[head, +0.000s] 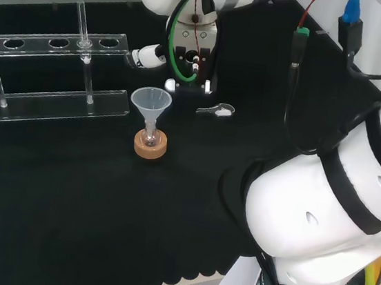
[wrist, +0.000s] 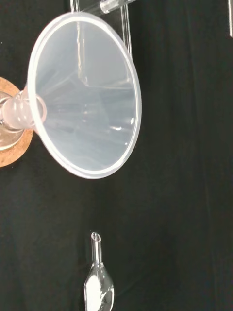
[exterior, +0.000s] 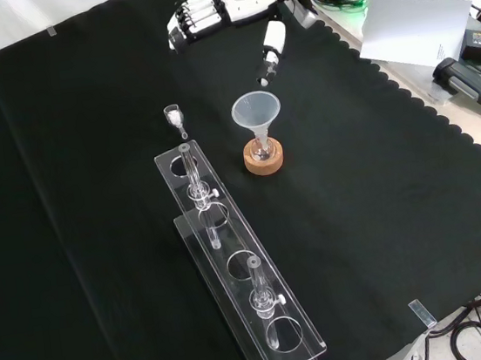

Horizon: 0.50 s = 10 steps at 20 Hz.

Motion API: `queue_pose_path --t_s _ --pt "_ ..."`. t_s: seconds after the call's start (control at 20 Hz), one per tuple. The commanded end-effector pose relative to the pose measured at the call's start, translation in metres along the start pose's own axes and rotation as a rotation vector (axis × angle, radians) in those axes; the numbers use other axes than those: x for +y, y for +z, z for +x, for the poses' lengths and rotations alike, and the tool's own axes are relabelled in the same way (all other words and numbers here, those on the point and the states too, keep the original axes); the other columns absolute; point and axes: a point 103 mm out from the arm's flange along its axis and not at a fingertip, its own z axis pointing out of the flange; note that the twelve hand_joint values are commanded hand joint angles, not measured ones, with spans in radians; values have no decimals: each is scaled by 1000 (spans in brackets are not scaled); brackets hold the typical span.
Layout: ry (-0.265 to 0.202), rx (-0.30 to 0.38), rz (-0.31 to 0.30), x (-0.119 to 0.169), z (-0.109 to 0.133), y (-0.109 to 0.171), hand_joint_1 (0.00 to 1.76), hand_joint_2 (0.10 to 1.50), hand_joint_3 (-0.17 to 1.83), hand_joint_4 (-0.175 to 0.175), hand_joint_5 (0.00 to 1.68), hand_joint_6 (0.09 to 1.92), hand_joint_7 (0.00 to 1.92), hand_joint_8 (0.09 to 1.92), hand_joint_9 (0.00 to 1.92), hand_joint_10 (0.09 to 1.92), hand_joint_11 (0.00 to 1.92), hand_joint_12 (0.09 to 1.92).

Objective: Pick up the weighing funnel.

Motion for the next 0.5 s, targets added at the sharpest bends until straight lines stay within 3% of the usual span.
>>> queue_pose_path --t_s 0.05,0.3,0.5 --pt "9 5 4 0 -3 1 347 648 13 15 0 87 43 476 0 634 0 582" --pt "-8 0 -33 5 -6 -4 361 652 13 15 0 87 70 505 0 678 0 605" --pt "9 17 -45 14 -14 -24 408 655 8 27 3 87 110 557 6 859 0 832"
